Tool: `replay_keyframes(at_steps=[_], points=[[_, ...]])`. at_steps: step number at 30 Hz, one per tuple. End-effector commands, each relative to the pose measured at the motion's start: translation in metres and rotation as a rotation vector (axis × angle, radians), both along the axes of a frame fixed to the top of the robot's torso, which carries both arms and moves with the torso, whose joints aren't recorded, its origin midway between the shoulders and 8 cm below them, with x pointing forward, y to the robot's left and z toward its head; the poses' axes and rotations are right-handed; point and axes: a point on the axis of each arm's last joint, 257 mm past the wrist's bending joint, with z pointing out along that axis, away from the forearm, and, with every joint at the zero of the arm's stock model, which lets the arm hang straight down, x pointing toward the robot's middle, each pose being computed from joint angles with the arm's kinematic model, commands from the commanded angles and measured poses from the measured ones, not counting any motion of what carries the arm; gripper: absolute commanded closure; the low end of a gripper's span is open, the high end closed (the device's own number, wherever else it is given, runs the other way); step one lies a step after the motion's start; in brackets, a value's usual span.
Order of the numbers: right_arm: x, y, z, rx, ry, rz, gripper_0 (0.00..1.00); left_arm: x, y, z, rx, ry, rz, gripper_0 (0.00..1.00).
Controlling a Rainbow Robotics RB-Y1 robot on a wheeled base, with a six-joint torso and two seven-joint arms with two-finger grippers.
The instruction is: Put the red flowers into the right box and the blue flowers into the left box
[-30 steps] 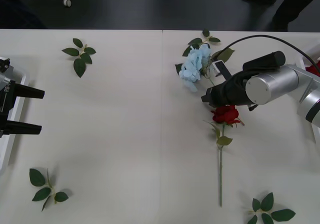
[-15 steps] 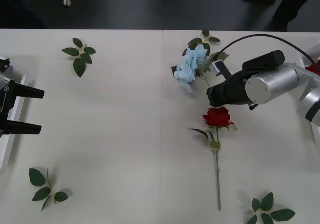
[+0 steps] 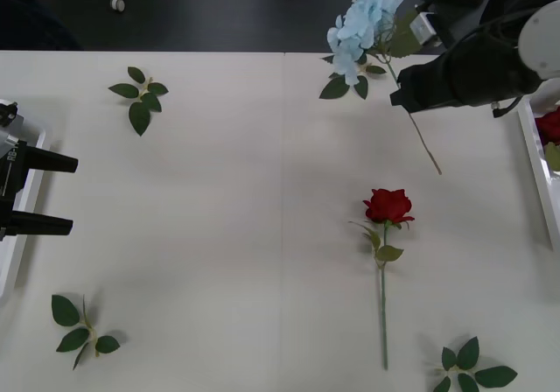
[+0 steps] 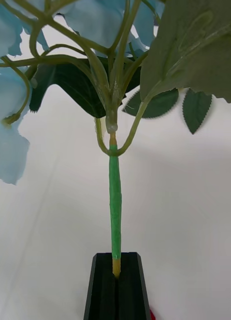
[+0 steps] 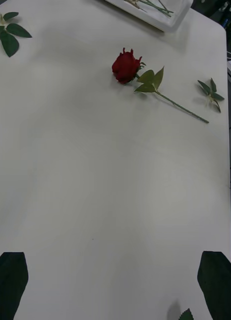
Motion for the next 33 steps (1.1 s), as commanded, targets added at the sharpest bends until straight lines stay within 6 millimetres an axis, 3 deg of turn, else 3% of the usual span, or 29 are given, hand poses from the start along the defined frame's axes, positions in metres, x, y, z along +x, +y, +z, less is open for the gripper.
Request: replay_keyframes(at_steps=[1, 6, 13, 22, 27, 33], points=[[-0.014, -0.016, 0.045, -0.029, -0.083, 0.105, 1.0, 0.005, 0.006, 0.014, 0.03, -0.064, -0.015, 0.0], [-0.041, -0.004, 0.079, 0.038, -0.144, 0.239, 1.0, 0.005, 0.006, 0.014, 0.03, -0.064, -0.015, 0.0], [-0.068, 0.035, 0.08, 0.078, -0.235, 0.338, 1.0, 0.005, 0.006, 0.014, 0.03, -0.064, -0.015, 0.0], [-0.115, 0.117, 0.072, 0.15, -0.344, 0.493, 1.0, 0.005, 0.006, 0.014, 0.03, -0.064, -0.015, 0.0], [-0.145, 0.164, 0.082, 0.186, -0.439, 0.63, 1.0, 0.003, -0.001, 0.006, -0.015, -0.043, -0.01, 0.0], [-0.165, 0.207, 0.097, 0.236, -0.507, 0.711, 1.0, 0.003, -0.011, 0.015, -0.079, -0.055, -0.029, 0.0]])
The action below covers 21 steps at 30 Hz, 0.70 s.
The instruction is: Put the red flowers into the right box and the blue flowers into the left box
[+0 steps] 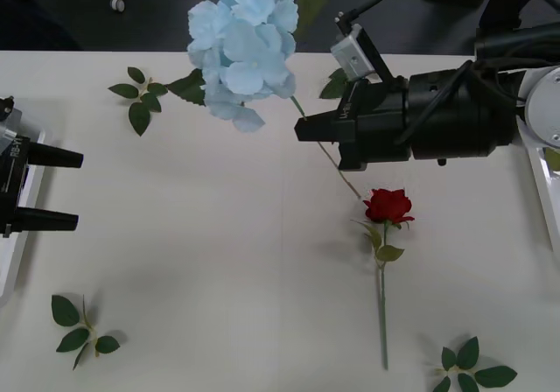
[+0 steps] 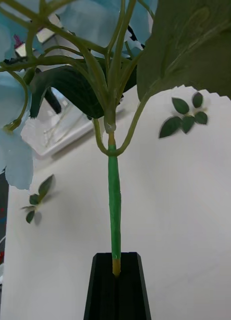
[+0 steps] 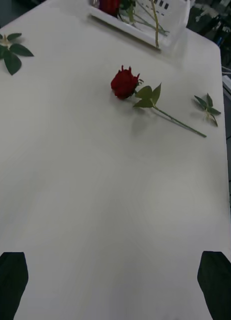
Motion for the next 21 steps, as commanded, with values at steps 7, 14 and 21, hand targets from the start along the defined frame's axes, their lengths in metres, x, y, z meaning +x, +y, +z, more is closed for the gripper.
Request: replay_keyframes(at_steps=[7, 14, 21], points=[[-0.013, 0.069, 0.033, 0.045, -0.178, 0.096, 1.0, -0.003, -0.006, 0.003, -0.11, 0.02, -0.034, 0.0], [-0.02, 0.13, 0.018, 0.135, -0.2, 0.11, 1.0, -0.005, -0.018, -0.004, -0.274, 0.108, -0.046, 0.0], [-0.019, 0.178, 0.004, 0.143, -0.176, 0.133, 1.0, -0.004, -0.029, -0.016, -0.397, 0.176, -0.032, 0.0]])
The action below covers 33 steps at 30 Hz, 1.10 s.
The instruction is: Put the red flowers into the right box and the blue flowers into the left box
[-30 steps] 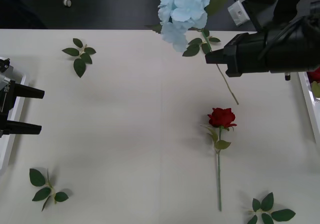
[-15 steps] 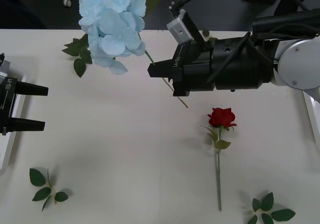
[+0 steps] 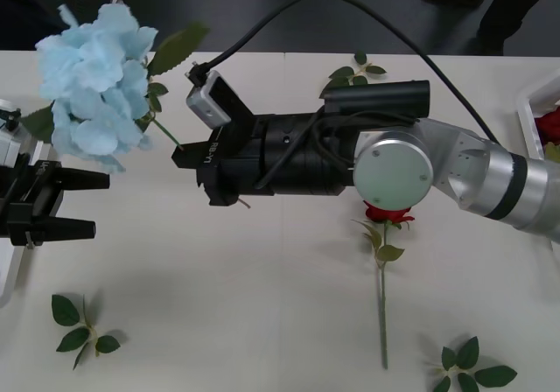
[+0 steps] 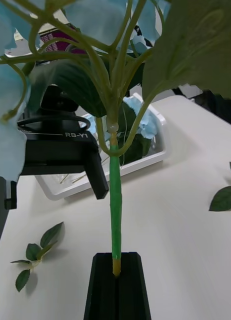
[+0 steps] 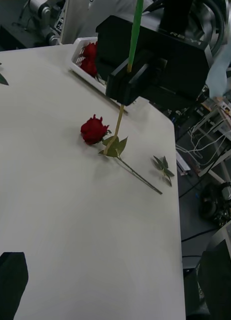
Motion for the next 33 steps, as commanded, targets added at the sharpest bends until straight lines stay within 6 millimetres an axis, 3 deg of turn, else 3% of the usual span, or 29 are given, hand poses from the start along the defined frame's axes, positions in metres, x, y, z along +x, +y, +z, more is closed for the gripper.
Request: replay_keyframes(at_steps=[1, 9, 19, 25, 33], points=[[0.002, 0.033, 0.027, 0.053, 0.004, 0.017, 1.0, 0.004, -0.005, 0.001, -0.064, -0.018, 0.013, 0.0], [0.01, 0.072, 0.024, 0.048, 0.028, 0.021, 1.0, 0.008, -0.016, -0.013, -0.127, 0.039, 0.032, 0.0], [0.014, 0.08, 0.018, 0.024, 0.052, 0.021, 1.0, 0.019, -0.029, -0.019, -0.241, 0.09, 0.078, 0.0], [0.014, 0.08, 0.018, 0.024, 0.052, 0.021, 1.0, 0.021, -0.036, 0.006, -0.341, 0.047, 0.068, 0.0], [0.014, 0.08, 0.018, 0.024, 0.052, 0.021, 1.0, 0.021, -0.033, 0.019, -0.371, 0.014, 0.078, 0.0]])
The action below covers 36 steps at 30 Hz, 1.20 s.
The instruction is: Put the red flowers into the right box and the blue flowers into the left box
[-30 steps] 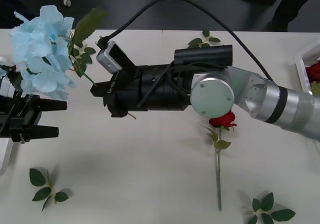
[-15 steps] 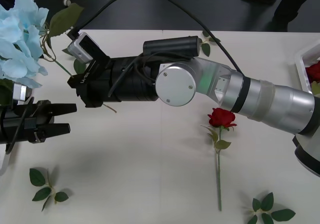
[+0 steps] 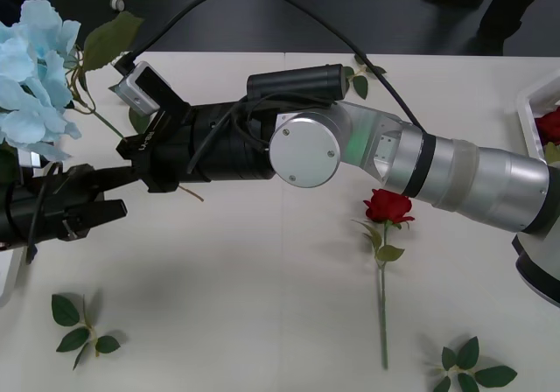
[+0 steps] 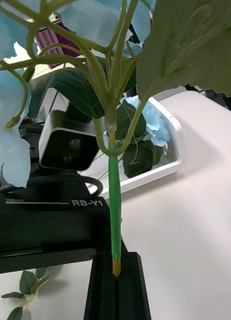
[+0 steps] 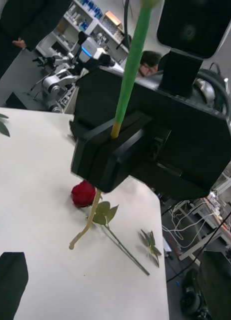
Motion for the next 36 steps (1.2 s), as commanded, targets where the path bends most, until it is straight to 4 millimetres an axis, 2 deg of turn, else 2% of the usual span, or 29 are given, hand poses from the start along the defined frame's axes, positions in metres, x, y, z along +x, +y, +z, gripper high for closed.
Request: replay_keyframes(at_steps=[1, 11, 19, 21, 22, 23, 24, 27, 31, 36], points=[[-0.003, 0.006, 0.021, 0.033, 0.013, 0.006, 1.0, 0.001, 0.0, 0.009, 0.006, -0.06, 0.011, 0.0], [-0.003, 0.006, 0.021, 0.033, 0.013, 0.006, 1.0, 0.016, -0.025, 0.01, -0.067, -0.038, 0.044, 0.0], [-0.003, 0.006, 0.021, 0.033, 0.013, 0.006, 1.0, 0.021, -0.045, 0.001, -0.088, -0.012, 0.051, 0.01], [-0.003, 0.006, 0.021, 0.033, 0.013, 0.006, 1.0, 0.022, -0.049, 0.0, -0.098, -0.008, 0.052, 0.15], [-0.003, 0.006, 0.021, 0.033, 0.013, 0.006, 1.0, 0.022, -0.05, 0.0, -0.101, -0.007, 0.053, 0.26], [-0.003, 0.006, 0.021, 0.033, 0.013, 0.006, 1.0, 0.022, -0.052, -0.001, -0.101, -0.005, 0.052, 0.41], [-0.003, 0.006, 0.021, 0.033, 0.013, 0.006, 1.0, 0.023, -0.053, -0.001, -0.1, -0.003, 0.053, 0.62], [-0.003, 0.006, 0.021, 0.033, 0.013, 0.006, 1.0, 0.023, -0.055, -0.002, -0.099, 0.0, 0.049, 0.83], [-0.003, 0.006, 0.021, 0.033, 0.013, 0.006, 1.0, 0.023, -0.057, -0.003, -0.097, 0.002, 0.047, 0.94], [-0.003, 0.006, 0.021, 0.033, 0.013, 0.006, 1.0, 0.023, -0.057, -0.003, -0.099, 0.003, 0.049, 0.98]])
